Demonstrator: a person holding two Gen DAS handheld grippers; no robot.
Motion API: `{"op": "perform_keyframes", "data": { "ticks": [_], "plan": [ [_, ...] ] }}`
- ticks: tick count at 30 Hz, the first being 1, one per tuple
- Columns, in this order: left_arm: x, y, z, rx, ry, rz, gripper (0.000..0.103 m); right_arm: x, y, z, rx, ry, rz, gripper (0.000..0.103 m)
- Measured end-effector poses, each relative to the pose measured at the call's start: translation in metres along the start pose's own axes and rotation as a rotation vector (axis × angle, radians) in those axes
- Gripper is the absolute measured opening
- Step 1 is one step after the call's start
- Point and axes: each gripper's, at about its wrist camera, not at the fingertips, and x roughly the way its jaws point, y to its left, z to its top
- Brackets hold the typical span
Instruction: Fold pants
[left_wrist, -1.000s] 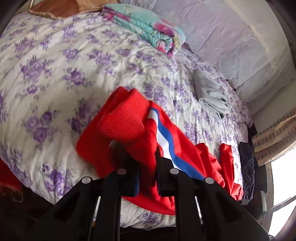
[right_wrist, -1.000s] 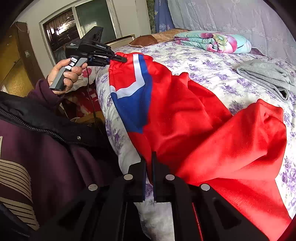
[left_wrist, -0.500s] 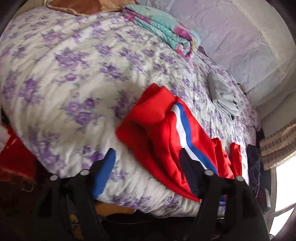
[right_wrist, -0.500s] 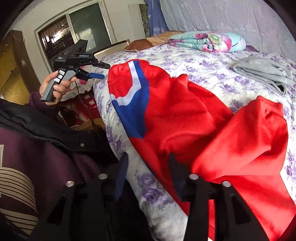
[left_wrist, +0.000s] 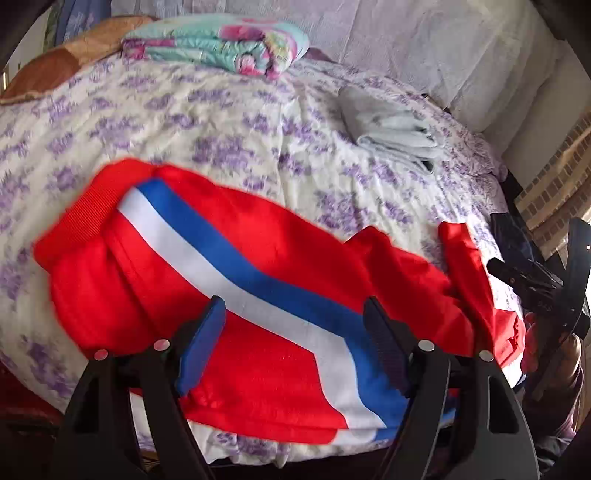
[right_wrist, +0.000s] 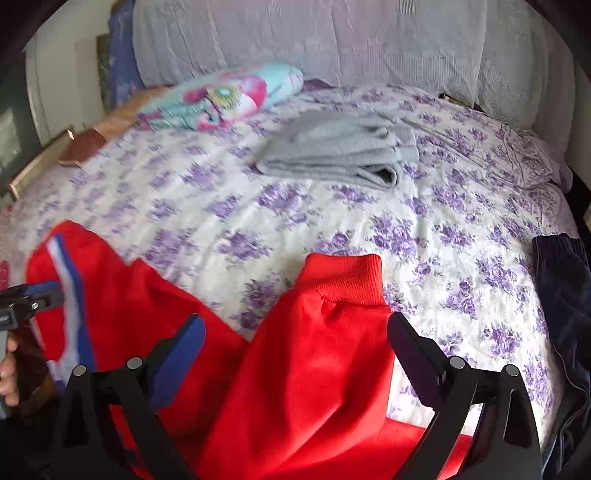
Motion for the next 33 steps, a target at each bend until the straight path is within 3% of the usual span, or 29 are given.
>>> {"op": "perform_keyframes", "data": {
  "ticks": [1,2,3,5,9,11,12,13,15,16,18,20,21,23,24,25,26,31,33],
  "plan": [
    [0.008,0.003,-0.005,-0.017,-0.003,-0.005,0.075,0.020,0.004,-0.002,-0.020,0.044,-0.053,0.088],
    [0.009,0.003,-0.009,-0.016,-0.028,-0.002,0.076,0.039,0.008,-0.008,-0.049,0.107,-0.073,0.041],
    [0.008,0.002,-0.012,-0.002,-0.051,-0.003,0.079,0.050,0.006,-0.016,-0.045,0.152,-0.051,0.026],
    [0.007,0.001,-0.015,0.015,-0.065,-0.005,0.080,0.025,-0.013,-0.030,0.031,0.047,-0.017,0.007],
    [0.004,0.006,-0.016,0.010,-0.075,-0.039,0.080,-0.078,-0.072,-0.088,0.239,-0.348,0.035,0.007],
    [0.005,0.005,-0.016,0.007,-0.083,-0.038,0.080,-0.104,-0.105,-0.138,0.385,-0.466,0.045,0.010],
    [0.006,0.004,-0.016,0.010,-0.088,-0.032,0.080,-0.103,-0.120,-0.163,0.469,-0.476,0.065,0.016],
    [0.006,0.002,-0.017,0.018,-0.092,-0.024,0.081,-0.095,-0.134,-0.185,0.553,-0.463,0.099,0.032],
    [0.008,-0.003,-0.019,0.042,-0.097,-0.004,0.083,-0.070,-0.151,-0.221,0.690,-0.365,0.208,0.040],
    [0.009,-0.005,-0.020,0.056,-0.095,0.006,0.084,-0.064,-0.153,-0.230,0.720,-0.357,0.255,0.040],
    [0.009,-0.007,-0.020,0.071,-0.090,0.020,0.084,-0.074,-0.153,-0.236,0.715,-0.393,0.316,0.052],
    [0.008,-0.004,-0.019,0.058,-0.084,0.008,0.084,-0.086,-0.158,-0.232,0.724,-0.438,0.366,0.082],
    [0.007,-0.002,-0.018,0.047,-0.082,-0.003,0.084,-0.090,-0.161,-0.229,0.740,-0.443,0.343,0.084],
    [0.005,0.001,-0.018,0.028,-0.082,-0.019,0.084,-0.087,-0.173,-0.222,0.800,-0.407,0.348,0.082],
    [0.005,0.002,-0.018,0.021,-0.083,-0.022,0.084,-0.080,-0.179,-0.220,0.845,-0.365,0.361,0.070],
    [0.005,0.001,-0.018,0.018,-0.084,-0.023,0.084,-0.073,-0.186,-0.218,0.870,-0.317,0.382,0.029],
    [0.005,0.001,-0.018,0.016,-0.085,-0.022,0.084,-0.067,-0.189,-0.212,0.859,-0.290,0.414,0.021],
    [0.002,0.005,-0.015,-0.034,-0.090,-0.047,0.084,-0.126,-0.180,-0.175,0.614,-0.544,0.412,0.019],
    [0.001,0.007,-0.015,-0.046,-0.098,-0.058,0.084,-0.125,-0.189,-0.183,0.626,-0.537,0.377,0.020]
  ]
}}
